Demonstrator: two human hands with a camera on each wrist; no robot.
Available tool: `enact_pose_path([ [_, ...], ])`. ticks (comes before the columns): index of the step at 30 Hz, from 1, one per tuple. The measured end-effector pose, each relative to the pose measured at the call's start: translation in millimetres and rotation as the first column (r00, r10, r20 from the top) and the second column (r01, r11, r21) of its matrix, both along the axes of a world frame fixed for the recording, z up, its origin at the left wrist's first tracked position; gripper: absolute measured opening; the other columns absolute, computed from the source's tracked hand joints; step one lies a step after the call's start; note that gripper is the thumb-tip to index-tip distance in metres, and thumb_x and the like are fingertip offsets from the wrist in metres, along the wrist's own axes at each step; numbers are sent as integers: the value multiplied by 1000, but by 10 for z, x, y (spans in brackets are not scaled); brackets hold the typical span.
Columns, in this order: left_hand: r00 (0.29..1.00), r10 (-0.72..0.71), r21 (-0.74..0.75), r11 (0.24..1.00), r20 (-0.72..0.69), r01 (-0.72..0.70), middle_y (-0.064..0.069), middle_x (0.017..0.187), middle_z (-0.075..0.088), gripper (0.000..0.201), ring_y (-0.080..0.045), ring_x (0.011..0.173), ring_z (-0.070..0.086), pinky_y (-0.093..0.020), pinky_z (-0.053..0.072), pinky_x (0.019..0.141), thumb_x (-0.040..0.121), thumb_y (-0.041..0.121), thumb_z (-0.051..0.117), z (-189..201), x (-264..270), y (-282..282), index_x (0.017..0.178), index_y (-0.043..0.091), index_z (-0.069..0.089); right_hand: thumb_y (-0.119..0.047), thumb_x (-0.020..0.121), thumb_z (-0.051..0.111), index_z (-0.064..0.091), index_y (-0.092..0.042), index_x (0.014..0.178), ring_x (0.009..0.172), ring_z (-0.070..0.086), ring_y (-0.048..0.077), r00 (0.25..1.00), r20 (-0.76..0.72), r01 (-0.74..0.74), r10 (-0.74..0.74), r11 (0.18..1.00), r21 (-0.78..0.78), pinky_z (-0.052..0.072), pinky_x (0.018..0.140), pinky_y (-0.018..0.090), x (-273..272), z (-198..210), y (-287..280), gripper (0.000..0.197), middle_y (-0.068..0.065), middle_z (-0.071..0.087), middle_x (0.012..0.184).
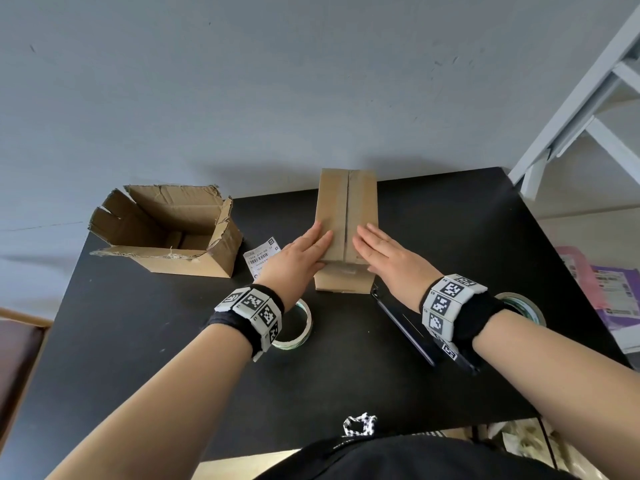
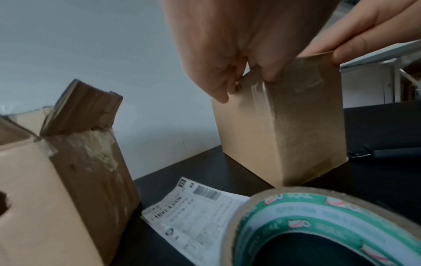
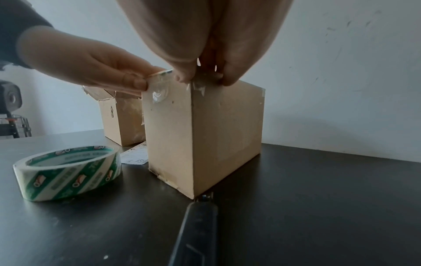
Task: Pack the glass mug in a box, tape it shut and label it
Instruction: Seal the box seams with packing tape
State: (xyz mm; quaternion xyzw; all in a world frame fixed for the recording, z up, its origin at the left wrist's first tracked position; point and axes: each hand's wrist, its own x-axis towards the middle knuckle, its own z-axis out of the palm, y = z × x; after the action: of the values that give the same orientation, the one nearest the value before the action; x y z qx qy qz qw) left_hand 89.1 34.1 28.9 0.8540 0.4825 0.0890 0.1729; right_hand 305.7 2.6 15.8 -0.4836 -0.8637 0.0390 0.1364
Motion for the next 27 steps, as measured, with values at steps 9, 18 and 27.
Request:
enact_pose_path([
  [9, 992, 100, -177, 980, 77, -85, -4, 158, 17, 54, -23, 140, 30, -34, 32, 111, 100, 25, 41, 35, 196, -55, 148, 36, 19, 14, 86, 48, 22, -25, 148, 136, 36, 22, 974, -34, 205, -224, 937, -282, 48, 98, 34, 125, 158, -61, 77, 8, 0, 158],
  [18, 975, 200, -229, 958, 93, -175, -9, 133, 53, 65, -25, 120, 51, -33, 43, 97, 95, 14, 48, 134, 286, -79, 151, 22, 14, -59, 77, 62, 10, -14, 146, 140, 16, 34, 891, 38, 420, -452, 791, -446, 32, 109, 43, -220, 353, -1, 98, 17, -10, 155],
  [27, 956, 273, -373, 902, 104, -217, -14, 114, 61, 52, -30, 103, 59, -29, 46, 83, 94, 3, 39, 32, 334, -230, 143, 18, 33, -62, 71, 66, -4, -10, 148, 141, 14, 34, 848, 13, 474, -530, 747, -467, 30, 110, 40, -275, 276, 58, 116, 15, -15, 155],
])
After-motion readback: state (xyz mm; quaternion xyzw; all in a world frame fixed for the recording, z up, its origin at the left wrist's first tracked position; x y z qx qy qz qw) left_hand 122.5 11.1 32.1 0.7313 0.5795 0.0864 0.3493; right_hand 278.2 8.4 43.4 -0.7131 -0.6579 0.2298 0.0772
